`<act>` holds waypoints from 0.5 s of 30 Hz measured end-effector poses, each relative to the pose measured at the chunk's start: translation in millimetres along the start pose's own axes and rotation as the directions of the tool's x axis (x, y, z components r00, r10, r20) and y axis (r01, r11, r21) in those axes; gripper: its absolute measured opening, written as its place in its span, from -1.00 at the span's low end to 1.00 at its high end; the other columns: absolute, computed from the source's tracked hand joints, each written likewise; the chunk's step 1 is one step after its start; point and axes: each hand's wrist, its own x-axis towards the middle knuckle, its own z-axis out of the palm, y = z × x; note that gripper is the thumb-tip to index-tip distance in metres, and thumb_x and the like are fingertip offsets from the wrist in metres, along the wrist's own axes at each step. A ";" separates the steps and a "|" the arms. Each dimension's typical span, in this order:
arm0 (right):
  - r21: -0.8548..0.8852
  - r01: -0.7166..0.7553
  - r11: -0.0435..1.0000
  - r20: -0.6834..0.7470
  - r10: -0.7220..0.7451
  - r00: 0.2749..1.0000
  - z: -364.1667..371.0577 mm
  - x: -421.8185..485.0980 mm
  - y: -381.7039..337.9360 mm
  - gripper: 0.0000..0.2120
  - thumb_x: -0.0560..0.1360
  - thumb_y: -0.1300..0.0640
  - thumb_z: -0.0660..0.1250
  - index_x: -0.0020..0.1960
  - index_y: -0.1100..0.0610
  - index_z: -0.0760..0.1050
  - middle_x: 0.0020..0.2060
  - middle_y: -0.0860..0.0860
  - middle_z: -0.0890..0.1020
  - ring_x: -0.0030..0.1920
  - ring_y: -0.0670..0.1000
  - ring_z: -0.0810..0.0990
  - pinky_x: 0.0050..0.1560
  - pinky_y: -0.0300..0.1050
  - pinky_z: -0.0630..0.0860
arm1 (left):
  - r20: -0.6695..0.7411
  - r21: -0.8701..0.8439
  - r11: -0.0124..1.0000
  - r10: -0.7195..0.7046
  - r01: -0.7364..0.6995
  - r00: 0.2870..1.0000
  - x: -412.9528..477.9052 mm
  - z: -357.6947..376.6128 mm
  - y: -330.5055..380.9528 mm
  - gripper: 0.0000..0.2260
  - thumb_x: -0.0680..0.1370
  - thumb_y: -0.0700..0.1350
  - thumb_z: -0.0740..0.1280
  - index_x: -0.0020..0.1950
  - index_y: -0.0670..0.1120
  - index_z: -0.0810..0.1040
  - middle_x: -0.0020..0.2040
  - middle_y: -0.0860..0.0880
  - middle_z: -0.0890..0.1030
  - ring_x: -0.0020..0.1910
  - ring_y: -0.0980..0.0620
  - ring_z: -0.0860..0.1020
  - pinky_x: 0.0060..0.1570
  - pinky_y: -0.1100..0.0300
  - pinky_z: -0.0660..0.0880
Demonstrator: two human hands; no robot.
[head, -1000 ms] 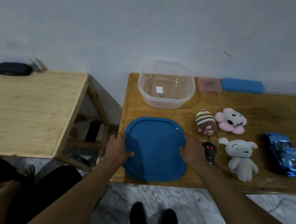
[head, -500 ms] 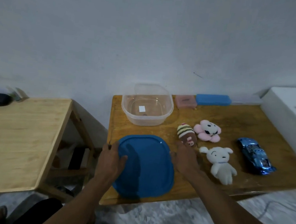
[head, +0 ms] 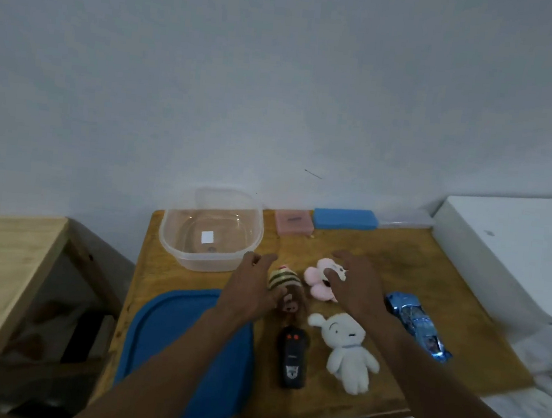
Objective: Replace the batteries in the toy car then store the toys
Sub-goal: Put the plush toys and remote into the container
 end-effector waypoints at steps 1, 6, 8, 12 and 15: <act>-0.027 0.017 0.999 0.016 -0.016 1.000 -2.2 7.8 10.3 -0.62 0.52 0.00 0.32 0.32 0.01 0.44 0.19 0.11 0.52 0.15 0.09 0.49 0.07 -0.16 0.34 | 0.006 0.008 1.000 -0.018 0.018 1.000 7.5 9.4 4.6 -0.37 0.48 0.07 0.42 0.50 0.02 0.28 0.37 -0.09 0.33 0.31 -0.06 0.42 0.26 0.09 0.44; -0.072 0.094 0.993 0.130 -0.084 0.988 -11.9 36.6 50.8 -0.56 0.52 -0.03 0.32 0.37 0.00 0.39 0.21 0.12 0.45 0.20 0.10 0.44 0.09 -0.17 0.33 | 0.036 0.078 0.989 -0.125 0.122 0.991 27.9 45.9 17.9 -0.28 0.43 0.12 0.46 0.51 0.09 0.22 0.48 -0.16 0.16 0.43 -0.17 0.25 0.33 -0.01 0.37; -0.079 0.118 0.990 0.183 -0.102 0.978 -15.0 45.4 60.2 -0.53 0.52 -0.04 0.33 0.39 0.00 0.36 0.23 0.14 0.41 0.21 0.10 0.43 0.15 -0.13 0.34 | 0.037 0.097 0.982 -0.166 0.162 0.985 30.7 53.6 21.0 -0.26 0.43 0.12 0.45 0.53 0.09 0.19 0.50 -0.18 0.10 0.46 -0.21 0.17 0.35 -0.05 0.33; -0.081 0.187 0.979 0.306 -0.154 0.939 -10.9 60.1 70.7 -0.49 0.49 -0.10 0.34 0.40 -0.03 0.33 0.28 0.08 0.40 0.27 0.06 0.39 0.22 -0.11 0.33 | 0.056 0.117 0.965 -0.242 0.234 0.969 31.9 61.0 24.7 -0.23 0.42 0.12 0.47 0.54 0.10 0.17 0.51 -0.17 0.06 0.47 -0.23 0.14 0.37 -0.09 0.31; -0.011 0.207 0.978 0.377 -0.187 0.907 -1.9 63.8 71.3 -0.42 0.44 -0.11 0.39 0.41 -0.06 0.31 0.29 0.08 0.36 0.28 0.09 0.39 0.25 -0.03 0.39 | 0.086 0.132 0.954 -0.280 0.268 0.956 32.0 64.6 22.5 -0.24 0.42 0.10 0.47 0.53 0.11 0.17 0.51 -0.16 0.04 0.46 -0.25 0.17 0.35 -0.09 0.31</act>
